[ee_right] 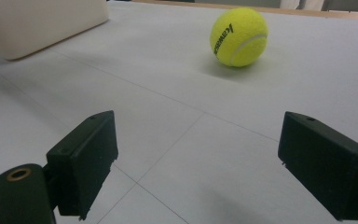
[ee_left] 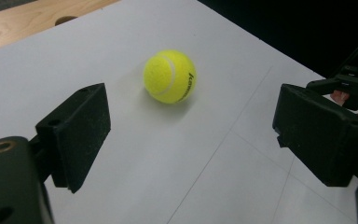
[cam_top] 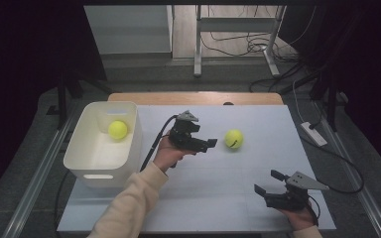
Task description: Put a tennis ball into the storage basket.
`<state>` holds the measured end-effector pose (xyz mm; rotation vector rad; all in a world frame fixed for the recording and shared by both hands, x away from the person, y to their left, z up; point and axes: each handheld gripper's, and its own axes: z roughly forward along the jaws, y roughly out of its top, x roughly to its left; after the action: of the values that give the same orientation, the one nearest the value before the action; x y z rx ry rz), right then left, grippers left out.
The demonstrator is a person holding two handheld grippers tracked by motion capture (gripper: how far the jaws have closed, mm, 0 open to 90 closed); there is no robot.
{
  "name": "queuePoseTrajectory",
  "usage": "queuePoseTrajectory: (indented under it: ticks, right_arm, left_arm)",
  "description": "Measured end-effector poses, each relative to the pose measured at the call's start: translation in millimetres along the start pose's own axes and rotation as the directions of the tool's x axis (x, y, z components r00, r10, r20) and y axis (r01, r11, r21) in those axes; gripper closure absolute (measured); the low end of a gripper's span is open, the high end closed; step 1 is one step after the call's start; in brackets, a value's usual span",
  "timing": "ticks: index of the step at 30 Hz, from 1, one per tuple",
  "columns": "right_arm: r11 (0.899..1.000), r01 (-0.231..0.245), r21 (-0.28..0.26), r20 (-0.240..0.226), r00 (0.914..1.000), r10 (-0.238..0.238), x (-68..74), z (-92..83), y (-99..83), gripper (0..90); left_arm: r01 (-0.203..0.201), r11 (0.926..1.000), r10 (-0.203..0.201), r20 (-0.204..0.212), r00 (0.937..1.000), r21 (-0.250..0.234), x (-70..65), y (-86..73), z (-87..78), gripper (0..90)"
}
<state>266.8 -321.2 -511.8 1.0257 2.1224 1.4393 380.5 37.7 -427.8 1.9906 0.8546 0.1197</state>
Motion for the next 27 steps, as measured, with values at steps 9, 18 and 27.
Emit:
queuePoseTrajectory:
  ticks: [9, 18, 27]
  right_arm:
    - [1.000, 0.000, 0.003, -0.001, 1.0000, 0.000, 0.0, -0.2, 0.0, 11.9]
    - [1.000, 0.000, 0.004, -0.003, 1.0000, 0.000, 0.2, 0.5, -0.1, 11.9]
    - [1.000, 0.000, 0.002, -0.004, 1.0000, 0.000, 0.0, 0.3, -0.2, 11.9]
  left_arm:
    - [0.004, 0.9999, -0.004, -0.009, 1.0000, 0.012, 1.8, -0.7, 10.6, 12.9]
    - [0.012, 0.9996, -0.012, -0.011, 0.9999, 0.024, 2.5, -1.4, 20.7, 13.0]
    - [0.001, 0.9994, -0.001, -0.014, 0.9999, 0.036, 2.6, -1.2, 29.1, 12.9]
